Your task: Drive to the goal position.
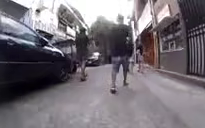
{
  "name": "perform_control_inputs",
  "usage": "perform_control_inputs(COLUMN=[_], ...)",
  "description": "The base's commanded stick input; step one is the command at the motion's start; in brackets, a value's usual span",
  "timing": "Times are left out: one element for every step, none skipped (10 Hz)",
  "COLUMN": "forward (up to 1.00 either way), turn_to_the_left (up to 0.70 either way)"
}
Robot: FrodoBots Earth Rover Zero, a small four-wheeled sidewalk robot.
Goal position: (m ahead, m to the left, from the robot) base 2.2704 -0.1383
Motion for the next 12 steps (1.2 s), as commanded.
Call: perform_control_inputs(forward=[1.0, 1.0, 1.0, 1.0, 1.0, 1.0, 1.0, 1.0, 1.0, 1.0, 1.0, 1.0], turn_to_the_left=[-0.27, -0.27, 0.0, 0.0, 0.0, -0.2, -0.27, -0.27, -0.27, -0.19, -0.08, 0.0])
